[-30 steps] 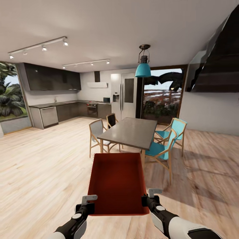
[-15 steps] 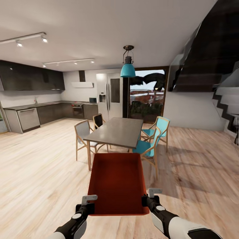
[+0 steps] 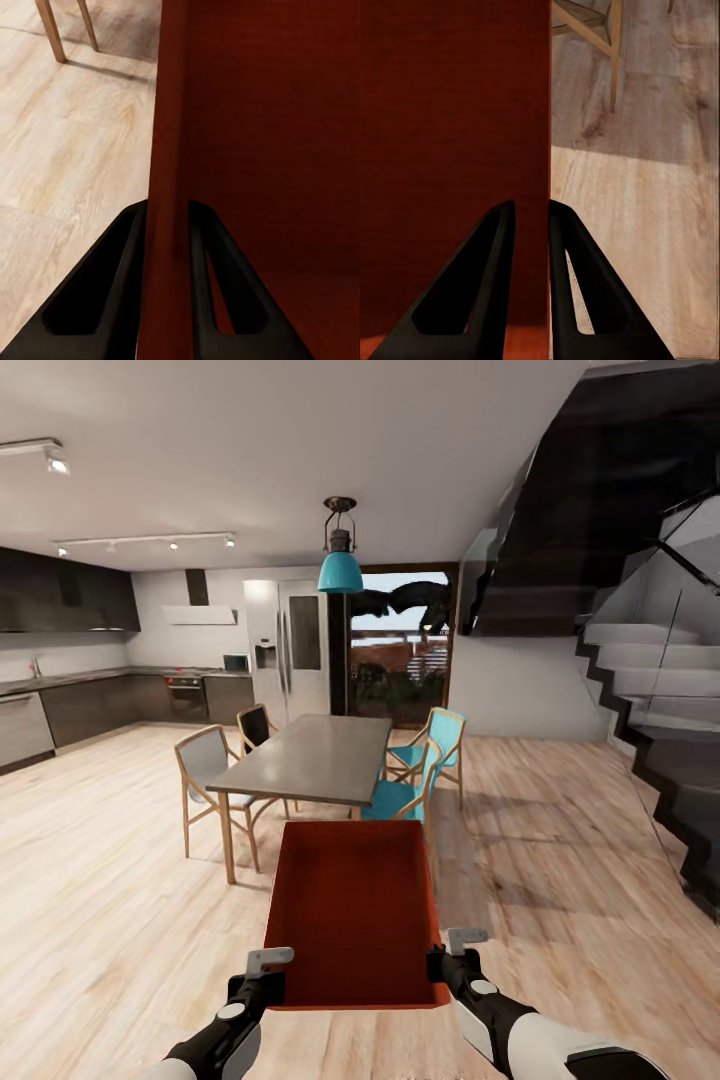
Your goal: Move the two storage containers from the living room to the garage. In the garage, place one container on the floor and stack the other container on top of it (either order is fine).
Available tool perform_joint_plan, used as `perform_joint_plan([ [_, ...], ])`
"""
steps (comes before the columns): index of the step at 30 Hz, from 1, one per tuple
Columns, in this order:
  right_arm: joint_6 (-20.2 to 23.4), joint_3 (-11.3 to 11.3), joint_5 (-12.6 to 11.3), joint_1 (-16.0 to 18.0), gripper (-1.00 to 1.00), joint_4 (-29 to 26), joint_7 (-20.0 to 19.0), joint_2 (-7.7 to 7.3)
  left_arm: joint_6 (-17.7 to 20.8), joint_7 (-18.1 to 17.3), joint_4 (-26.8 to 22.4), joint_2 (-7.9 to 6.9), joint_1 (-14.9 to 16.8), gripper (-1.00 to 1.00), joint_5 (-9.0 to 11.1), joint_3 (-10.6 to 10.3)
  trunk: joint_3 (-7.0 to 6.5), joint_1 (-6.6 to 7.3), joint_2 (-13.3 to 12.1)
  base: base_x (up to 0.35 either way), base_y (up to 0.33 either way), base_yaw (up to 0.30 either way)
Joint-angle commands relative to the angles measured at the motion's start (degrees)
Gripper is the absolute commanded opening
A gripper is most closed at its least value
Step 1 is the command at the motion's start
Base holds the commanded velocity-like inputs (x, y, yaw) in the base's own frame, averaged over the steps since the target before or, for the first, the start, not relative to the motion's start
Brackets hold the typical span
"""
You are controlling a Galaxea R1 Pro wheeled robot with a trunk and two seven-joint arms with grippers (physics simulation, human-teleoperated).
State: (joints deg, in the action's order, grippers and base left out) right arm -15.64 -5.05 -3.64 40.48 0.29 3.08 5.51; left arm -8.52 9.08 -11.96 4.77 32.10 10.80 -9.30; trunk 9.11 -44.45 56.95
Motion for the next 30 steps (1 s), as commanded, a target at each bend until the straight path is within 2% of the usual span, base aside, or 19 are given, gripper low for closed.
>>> perform_joint_plan([
  [1, -0.18, 0.23, -0.66, 0.03, -1.0, 0.24, 0.08, 0.02, -1.32, 0.42, -0.34, -0.03, 0.07, -1.0, -0.07, -0.01, 0.09, -0.01, 0.06, 0.0, 0.0, -0.278],
  [10, -0.18, 0.22, -0.66, 0.03, -1.0, 0.24, 0.08, 0.02, -1.32, 0.42, -0.34, -0.03, 0.07, -1.0, -0.07, -0.01, 0.09, -0.01, 0.06, 0.0, 0.0, -0.27],
  [19, -0.18, 0.21, -0.57, 0.03, -1.0, 0.24, 0.08, -0.03, -1.32, 0.45, -0.34, -0.03, 0.07, -1.0, -0.07, -0.01, 0.09, -0.01, 0.06, 0.0, 0.0, -0.104],
  [30, -0.18, 0.22, -0.57, 0.03, -1.0, 0.24, 0.08, -0.06, -1.32, 0.41, -0.33, -0.03, 0.07, -1.0, -0.07, -0.01, 0.09, -0.01, 0.06, 0.0, 0.0, -0.27],
])
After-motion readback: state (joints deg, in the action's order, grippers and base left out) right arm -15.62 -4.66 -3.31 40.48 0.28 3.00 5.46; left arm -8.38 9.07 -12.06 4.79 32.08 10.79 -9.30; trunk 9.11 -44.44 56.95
